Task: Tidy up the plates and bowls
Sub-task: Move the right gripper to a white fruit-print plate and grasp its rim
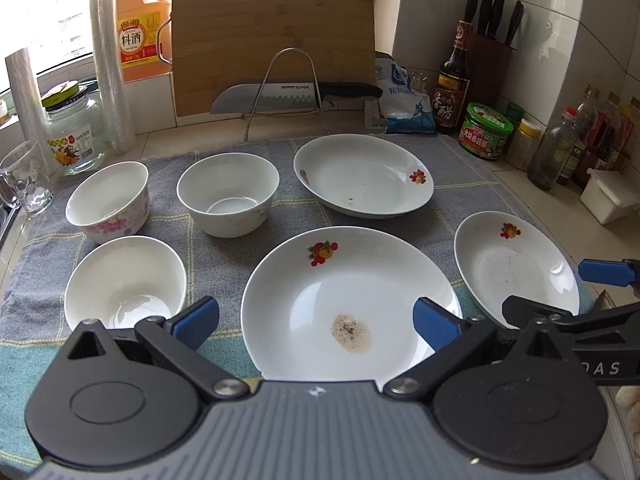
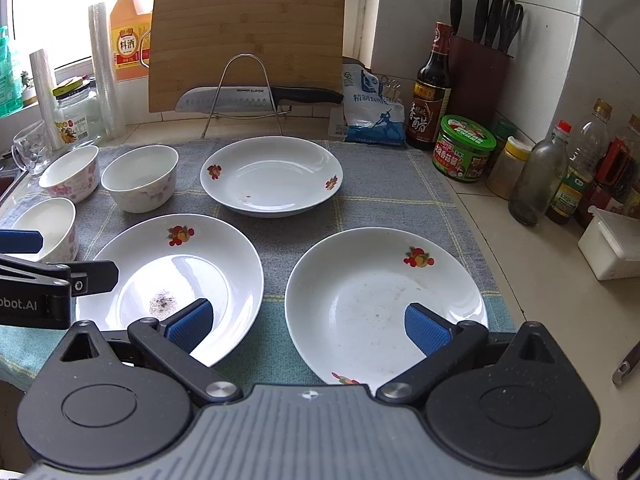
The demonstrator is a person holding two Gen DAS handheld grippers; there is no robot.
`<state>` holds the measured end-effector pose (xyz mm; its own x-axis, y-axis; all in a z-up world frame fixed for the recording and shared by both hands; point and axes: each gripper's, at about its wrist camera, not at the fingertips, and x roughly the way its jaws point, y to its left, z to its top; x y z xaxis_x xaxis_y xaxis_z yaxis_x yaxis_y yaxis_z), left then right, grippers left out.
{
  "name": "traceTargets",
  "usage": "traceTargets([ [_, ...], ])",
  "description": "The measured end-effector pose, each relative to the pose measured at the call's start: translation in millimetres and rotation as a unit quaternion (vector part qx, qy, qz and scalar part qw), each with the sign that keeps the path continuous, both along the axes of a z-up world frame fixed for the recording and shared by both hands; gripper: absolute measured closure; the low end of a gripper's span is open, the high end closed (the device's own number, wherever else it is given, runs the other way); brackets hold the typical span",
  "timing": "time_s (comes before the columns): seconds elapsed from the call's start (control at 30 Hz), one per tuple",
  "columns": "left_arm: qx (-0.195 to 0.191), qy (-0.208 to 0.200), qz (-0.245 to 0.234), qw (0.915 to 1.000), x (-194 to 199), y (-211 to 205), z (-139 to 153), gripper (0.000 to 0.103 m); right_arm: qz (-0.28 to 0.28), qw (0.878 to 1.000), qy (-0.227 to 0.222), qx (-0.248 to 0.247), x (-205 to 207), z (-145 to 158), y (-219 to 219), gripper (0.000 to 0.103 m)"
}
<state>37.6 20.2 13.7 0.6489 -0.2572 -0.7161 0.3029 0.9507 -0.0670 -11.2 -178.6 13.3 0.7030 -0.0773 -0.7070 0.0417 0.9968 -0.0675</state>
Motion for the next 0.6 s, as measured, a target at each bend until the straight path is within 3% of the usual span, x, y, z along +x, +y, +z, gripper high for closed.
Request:
traceTargets([
  [0.37, -0.022, -0.009, -0.079, 0.9966, 21, 4, -5, 0.001, -0.079, 0.997, 0.007, -0.021, -24, -13, -19, 0.000],
  [0.6, -0.043, -0.024, -0.099, 0.9938, 23, -3, -7, 0.001, -0.080, 0.996, 0.035, -0.022, -28, -40, -44, 0.000],
])
